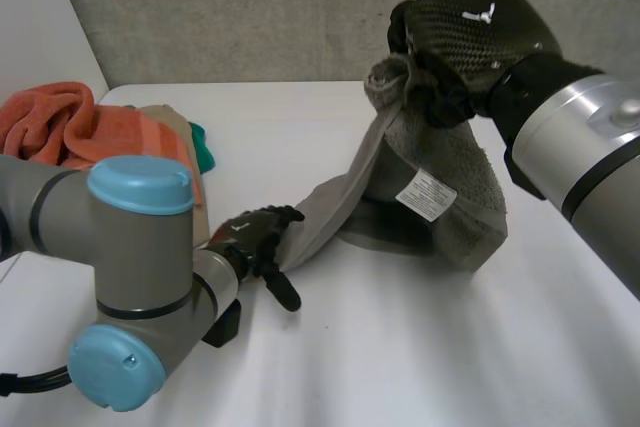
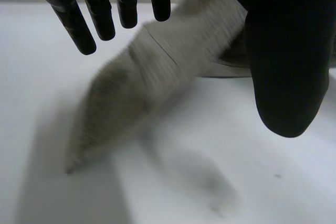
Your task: Fold the laundry.
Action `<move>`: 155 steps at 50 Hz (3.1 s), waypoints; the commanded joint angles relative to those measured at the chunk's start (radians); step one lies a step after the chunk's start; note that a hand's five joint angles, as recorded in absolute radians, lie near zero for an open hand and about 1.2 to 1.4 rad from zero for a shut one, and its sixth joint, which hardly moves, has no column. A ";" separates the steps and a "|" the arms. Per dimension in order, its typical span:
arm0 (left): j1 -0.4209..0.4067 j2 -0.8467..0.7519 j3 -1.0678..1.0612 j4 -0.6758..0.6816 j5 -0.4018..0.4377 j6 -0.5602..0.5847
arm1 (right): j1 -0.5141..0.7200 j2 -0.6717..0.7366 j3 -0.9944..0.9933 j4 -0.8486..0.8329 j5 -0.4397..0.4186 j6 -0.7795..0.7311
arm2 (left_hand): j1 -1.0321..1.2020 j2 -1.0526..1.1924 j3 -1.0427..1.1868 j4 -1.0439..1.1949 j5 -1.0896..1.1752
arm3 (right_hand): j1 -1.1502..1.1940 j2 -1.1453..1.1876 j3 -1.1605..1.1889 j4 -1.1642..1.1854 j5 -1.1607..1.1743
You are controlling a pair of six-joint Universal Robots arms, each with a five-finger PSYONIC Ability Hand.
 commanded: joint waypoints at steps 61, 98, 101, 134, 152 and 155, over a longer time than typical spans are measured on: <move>0.243 -0.009 0.657 0.588 0.014 0.553 | -0.399 0.458 -0.394 -0.743 0.075 -0.226 | 1.211 1.188 1.183 1.191 1.170 | 0.306 0.225 0.208 0.199 0.261; 0.191 0.003 0.002 0.466 0.001 0.587 | -0.586 0.729 -0.115 -0.051 -0.174 0.024 | 1.211 1.188 1.183 1.191 1.170 | -0.211 -0.292 -0.309 -0.318 -0.256; 0.196 0.007 0.001 0.464 0.001 0.579 | -0.589 0.725 -0.112 -0.042 -0.187 0.074 | 1.211 1.188 1.183 1.191 1.170 | -0.424 -0.505 -0.522 -0.531 -0.469; 0.207 0.050 -0.001 0.455 0.000 0.556 | -0.463 0.798 -0.170 -0.117 -0.008 0.303 | 1.211 1.188 1.183 1.191 1.170 | -0.135 -0.217 -0.234 -0.242 -0.181; 0.196 0.265 -0.178 -0.149 0.032 0.679 | -0.621 0.375 0.206 0.131 -0.102 -0.719 | 1.211 1.188 1.183 1.191 1.170 | 0.306 0.225 0.208 0.199 0.261; 0.179 0.288 -0.232 -0.235 0.026 0.757 | -0.679 0.360 0.241 0.278 -0.050 -0.926 | 1.211 1.188 1.183 1.191 1.170 | 0.306 0.225 0.208 0.199 0.261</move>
